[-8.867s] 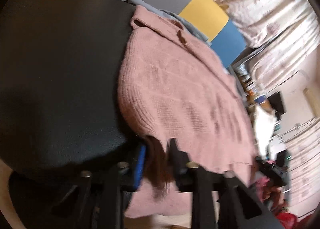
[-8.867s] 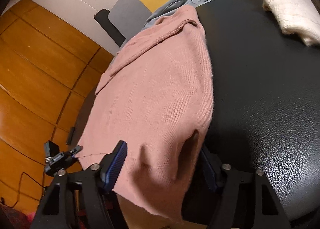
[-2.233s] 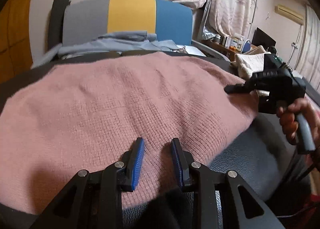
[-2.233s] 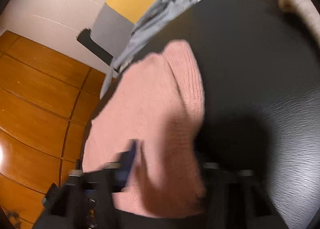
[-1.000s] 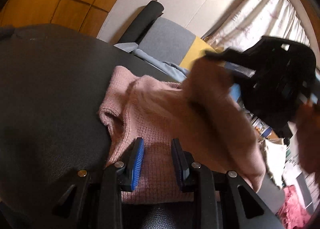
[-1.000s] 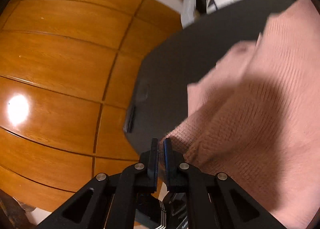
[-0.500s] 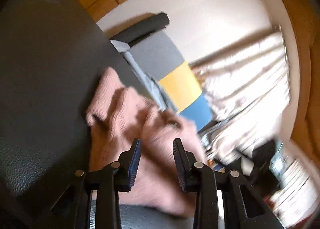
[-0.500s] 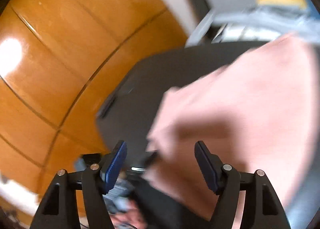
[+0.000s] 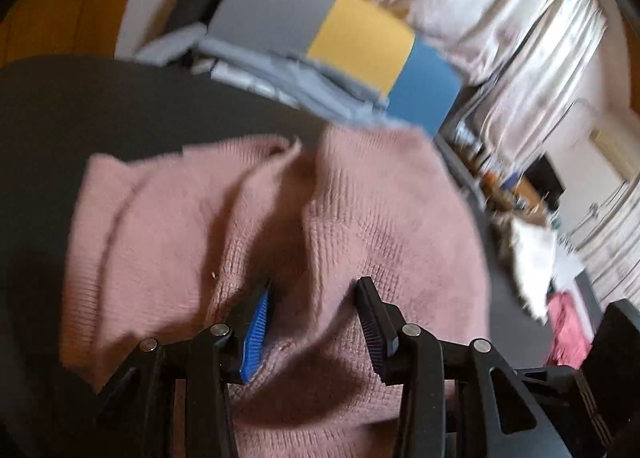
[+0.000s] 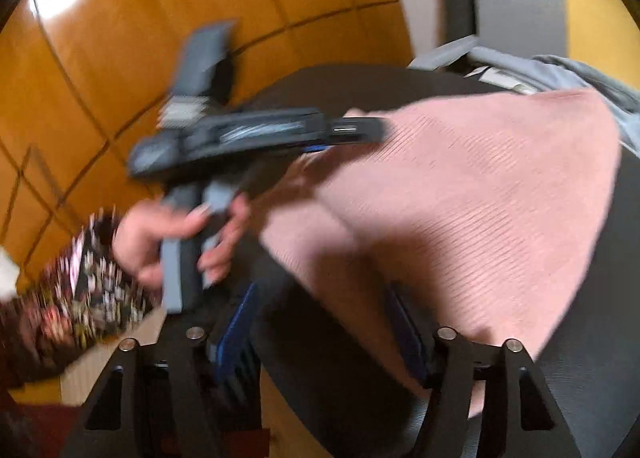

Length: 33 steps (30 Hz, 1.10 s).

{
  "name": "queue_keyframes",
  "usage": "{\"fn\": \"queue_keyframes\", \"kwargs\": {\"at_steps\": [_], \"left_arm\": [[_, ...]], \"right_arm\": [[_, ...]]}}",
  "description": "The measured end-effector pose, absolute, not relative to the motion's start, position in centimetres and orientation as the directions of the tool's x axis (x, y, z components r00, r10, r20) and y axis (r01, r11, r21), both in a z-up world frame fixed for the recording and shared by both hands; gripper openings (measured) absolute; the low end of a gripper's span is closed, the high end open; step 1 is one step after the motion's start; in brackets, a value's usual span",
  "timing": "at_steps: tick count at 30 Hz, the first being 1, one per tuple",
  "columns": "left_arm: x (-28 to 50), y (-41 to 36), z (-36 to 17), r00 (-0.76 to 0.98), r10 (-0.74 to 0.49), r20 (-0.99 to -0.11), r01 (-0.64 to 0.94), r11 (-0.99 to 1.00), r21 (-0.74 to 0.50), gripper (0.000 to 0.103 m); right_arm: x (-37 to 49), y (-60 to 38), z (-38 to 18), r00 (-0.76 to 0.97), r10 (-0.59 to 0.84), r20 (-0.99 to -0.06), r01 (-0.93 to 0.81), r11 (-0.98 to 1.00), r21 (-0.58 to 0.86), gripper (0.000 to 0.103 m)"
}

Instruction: Fold clothes

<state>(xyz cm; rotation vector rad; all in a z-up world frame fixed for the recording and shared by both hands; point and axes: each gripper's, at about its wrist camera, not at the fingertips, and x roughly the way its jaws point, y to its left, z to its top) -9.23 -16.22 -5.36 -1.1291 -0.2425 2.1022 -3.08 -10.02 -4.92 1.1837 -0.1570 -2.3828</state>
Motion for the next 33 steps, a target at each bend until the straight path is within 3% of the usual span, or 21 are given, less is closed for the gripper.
{"fn": "queue_keyframes", "kwargs": {"at_steps": [2,3,4,5,8,11,13,16,19,20,22,25,30,33], "left_arm": [[-7.8,-16.1,-5.9,-0.351,0.664,-0.660,-0.522,-0.724,-0.451,0.038],[-7.6,-16.1,-5.8,-0.347,0.681,-0.645,-0.525,-0.711,-0.468,0.031],[-7.5,-16.2,-5.7,-0.342,0.697,-0.630,-0.527,-0.698,-0.485,0.017],[-7.4,-16.2,-5.5,-0.334,0.709,-0.621,-0.524,-0.687,-0.503,0.012],[-7.5,-17.6,-3.7,-0.345,0.738,-0.579,-0.520,-0.664,-0.537,0.009],[-7.0,-20.2,0.2,-0.395,0.772,-0.498,-0.531,-0.634,-0.562,0.008],[-6.7,-21.1,2.8,-0.430,0.747,-0.506,-0.549,-0.662,-0.511,0.008],[-5.6,-21.8,1.5,-0.462,0.661,-0.591,-0.517,-0.742,-0.426,0.008],[-5.2,-22.3,-3.5,-0.428,0.584,-0.690,-0.425,-0.803,-0.417,0.009],[-5.3,-22.5,-5.2,-0.401,0.588,-0.703,-0.404,-0.802,-0.440,0.015],[-5.0,-23.3,-5.9,-0.410,0.633,-0.656,-0.379,-0.773,-0.509,0.018],[-5.3,-24.1,-4.5,-0.472,0.615,-0.631,-0.350,-0.788,-0.506,0.025],[-7.5,-22.8,-2.4,-0.495,0.577,-0.649,-0.379,-0.816,-0.437,0.031],[-10.4,-22.2,-3.8,-0.396,0.596,-0.698,-0.336,-0.802,-0.494,0.032]], "right_arm": [[-3.4,-9.9,-5.9,-0.503,-0.448,-0.739,0.348,-0.888,0.302,0.062],[-3.8,-9.8,-6.5,-0.505,-0.430,-0.748,0.331,-0.897,0.292,0.061],[-4.2,-9.7,-7.1,-0.509,-0.396,-0.764,0.305,-0.913,0.271,0.060],[-4.2,-9.4,-7.4,-0.516,-0.368,-0.773,0.290,-0.925,0.247,0.059],[-4.3,-8.6,-8.2,-0.540,-0.295,-0.789,0.247,-0.951,0.186,0.057],[-4.2,-7.7,-8.0,-0.560,-0.252,-0.790,0.207,-0.965,0.161,0.057],[-4.2,-6.9,-7.9,-0.565,-0.225,-0.794,0.175,-0.973,0.151,0.057],[-4.3,-6.2,-7.9,-0.564,-0.226,-0.794,0.159,-0.974,0.164,0.058],[-4.3,-5.5,-8.0,-0.563,-0.226,-0.795,0.143,-0.974,0.176,0.059],[-4.3,-5.3,-8.0,-0.562,-0.227,-0.795,0.137,-0.974,0.180,0.061],[-4.4,-5.0,-8.0,-0.560,-0.226,-0.797,0.134,-0.974,0.182,0.063],[-4.3,-4.5,-8.0,-0.555,-0.228,-0.800,0.141,-0.974,0.180,0.063],[-4.6,-4.0,-8.0,-0.552,-0.241,-0.798,0.139,-0.971,0.197,0.071],[-4.6,-4.2,-8.1,-0.551,-0.222,-0.805,0.155,-0.974,0.163,0.073]]}}
